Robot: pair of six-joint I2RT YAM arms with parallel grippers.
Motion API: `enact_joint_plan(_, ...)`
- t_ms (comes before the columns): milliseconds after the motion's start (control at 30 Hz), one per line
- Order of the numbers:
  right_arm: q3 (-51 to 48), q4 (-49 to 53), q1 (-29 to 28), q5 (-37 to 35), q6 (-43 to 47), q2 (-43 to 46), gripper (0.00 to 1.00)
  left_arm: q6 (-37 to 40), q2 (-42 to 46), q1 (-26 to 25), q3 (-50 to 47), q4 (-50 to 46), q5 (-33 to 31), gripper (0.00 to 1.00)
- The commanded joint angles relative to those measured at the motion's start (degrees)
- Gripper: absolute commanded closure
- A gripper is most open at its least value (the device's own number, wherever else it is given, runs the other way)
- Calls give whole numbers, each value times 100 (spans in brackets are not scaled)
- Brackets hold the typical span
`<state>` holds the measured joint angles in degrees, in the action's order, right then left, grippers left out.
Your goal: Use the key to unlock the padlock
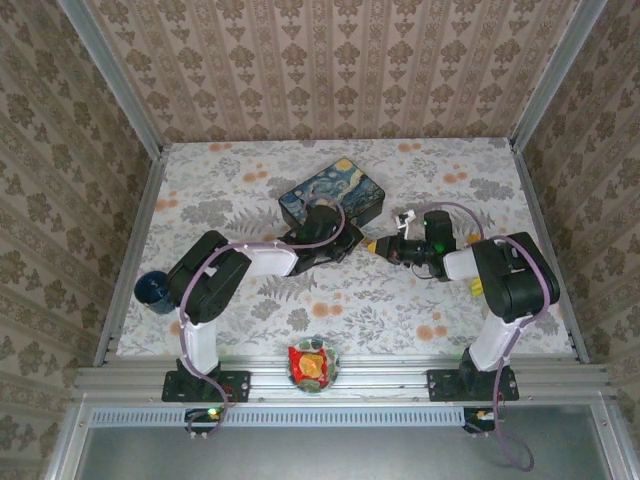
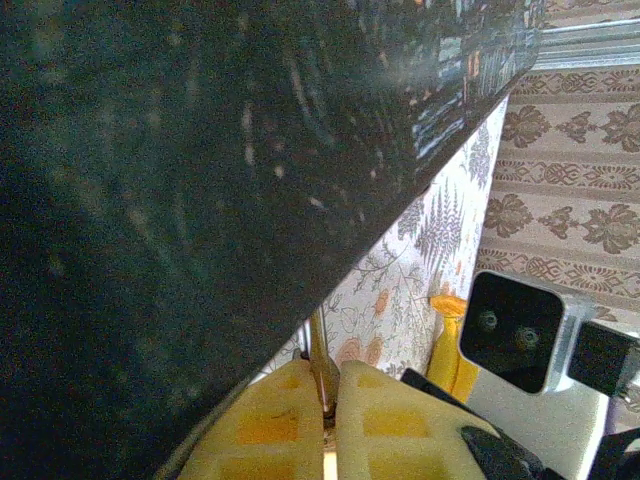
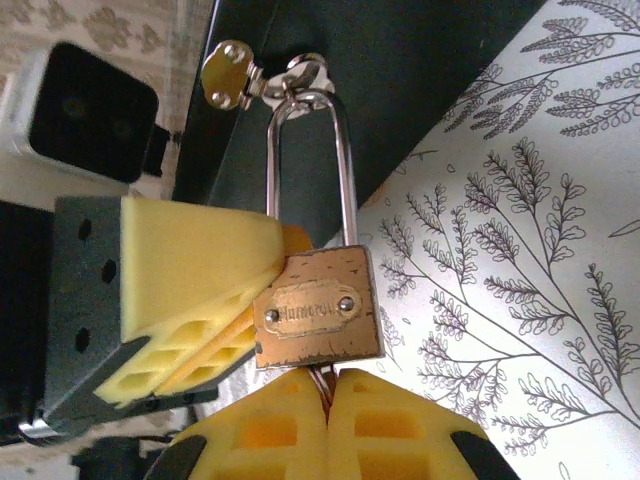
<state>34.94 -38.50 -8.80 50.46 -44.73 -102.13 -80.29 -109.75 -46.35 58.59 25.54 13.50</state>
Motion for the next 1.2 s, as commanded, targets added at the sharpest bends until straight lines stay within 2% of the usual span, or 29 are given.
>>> enact_joint_plan(0, 85, -1520, 207, -592, -1114, -192, 100, -428, -13, -213, -264, -280, 953, 98)
enact_joint_plan(100, 32, -1792, 203, -727, -1491, -308, 100, -385, 37, -209, -252, -282, 937, 89)
enact_joint_plan(133, 15, -1843, 203, -776, -1563, -317, 100, -362, 62, -215, -243, -294, 936, 72)
enact_joint_plan(167, -11, -1838, 200, -846, -1589, -317, 100, -348, 97, -215, -243, -302, 920, 51)
enact_joint_plan(200, -26, -1801, 194, -902, -1580, -303, 100, -324, 134, -215, -253, -313, 905, 35)
enact_joint_plan(267, -66, -1702, 177, -1009, -1526, -249, 100, -267, 258, -204, -258, -343, 861, 14)
enact_joint_plan(333, -72, -1623, 153, -1081, -1490, -221, 100, -136, 396, -203, -214, -482, 826, 0)
enact_joint_plan(433, -70, -1682, 90, -1130, -1530, -272, 100, 172, 662, -198, -98, -832, 711, 0)
enact_joint_plan(600, -188, -2470, 62, -1202, -2050, -515, 100, 784, 1264, -179, 13, -1243, 382, 0)
enact_joint_plan(667, -238, -2759, 62, -1243, -2232, -607, 100, 1284, 1552, -119, 114, -1529, 134, 0)
enact_joint_plan(800, -234, -2862, 54, -1223, -2271, -679, 100, 2686, 1947, 2, 743, -3164, -1013, 0)
enact_joint_plan(867, -224, -2783, 49, -1196, -2210, -654, 100, 3470, 1956, 61, 1150, -4119, -2018, 0)
enact_joint_plan(967, -209, -2630, 45, -1197, -2139, -599, 100, 4233, 1694, 208, 1598, -4706, -2951, 0)
enact_joint_plan(1167, -150, -2707, 10, -1358, -2575, -631, 100, 5236, 752, 367, 2226, -4851, -3456, 0)
